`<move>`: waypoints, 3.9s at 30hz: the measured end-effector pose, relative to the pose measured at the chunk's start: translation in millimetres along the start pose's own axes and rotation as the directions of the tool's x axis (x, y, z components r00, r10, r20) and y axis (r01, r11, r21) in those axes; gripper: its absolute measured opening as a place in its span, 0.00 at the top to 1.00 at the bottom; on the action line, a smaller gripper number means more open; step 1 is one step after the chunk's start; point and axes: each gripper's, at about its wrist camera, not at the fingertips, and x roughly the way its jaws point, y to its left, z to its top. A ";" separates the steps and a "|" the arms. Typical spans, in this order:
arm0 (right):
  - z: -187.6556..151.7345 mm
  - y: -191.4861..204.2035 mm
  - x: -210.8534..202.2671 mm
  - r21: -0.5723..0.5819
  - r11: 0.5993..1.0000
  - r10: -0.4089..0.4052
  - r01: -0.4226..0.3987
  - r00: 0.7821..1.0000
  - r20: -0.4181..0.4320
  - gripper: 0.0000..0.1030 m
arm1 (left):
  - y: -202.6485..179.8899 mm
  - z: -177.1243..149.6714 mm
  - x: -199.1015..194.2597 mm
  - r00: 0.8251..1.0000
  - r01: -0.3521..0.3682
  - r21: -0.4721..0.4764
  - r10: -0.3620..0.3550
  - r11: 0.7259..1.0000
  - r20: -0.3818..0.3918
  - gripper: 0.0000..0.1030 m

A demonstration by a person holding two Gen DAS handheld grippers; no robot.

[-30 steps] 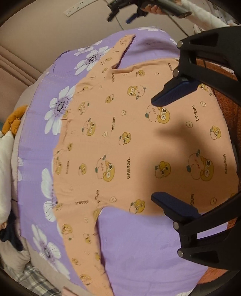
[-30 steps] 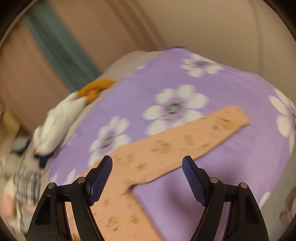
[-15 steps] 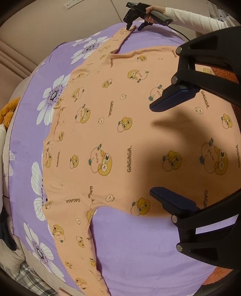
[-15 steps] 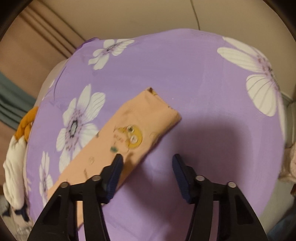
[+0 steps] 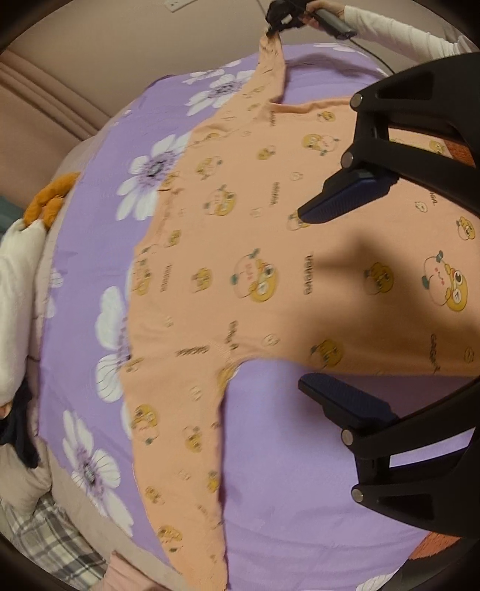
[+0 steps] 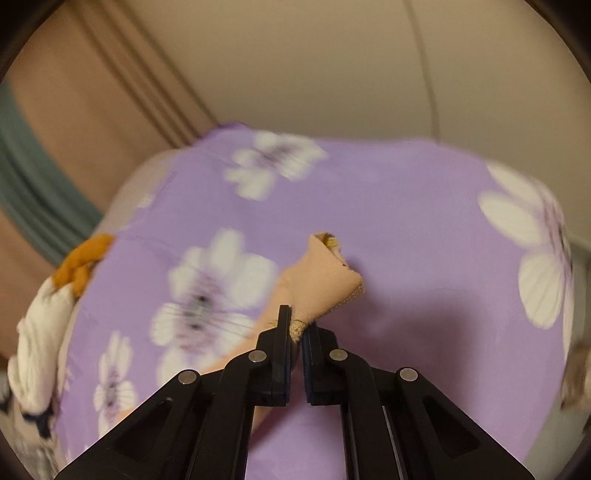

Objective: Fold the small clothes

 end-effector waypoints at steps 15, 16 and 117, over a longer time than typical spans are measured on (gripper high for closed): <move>-79.8 218.1 -62.0 -0.444 0.786 0.407 -0.430 0.901 -0.152 0.94 | 30.6 10.3 -35.6 0.995 -0.006 -0.073 0.014 0.997 0.103 0.20; -89.6 224.1 -57.3 -0.460 0.771 0.406 -0.441 0.896 -0.179 0.94 | 32.1 10.2 -35.8 0.995 -0.007 -0.076 0.015 0.997 0.104 0.20; -208.7 159.0 22.3 -0.410 0.853 0.089 -0.323 0.864 -0.496 0.46 | 53.1 89.2 63.4 0.998 -0.020 -0.051 0.023 0.998 0.055 0.94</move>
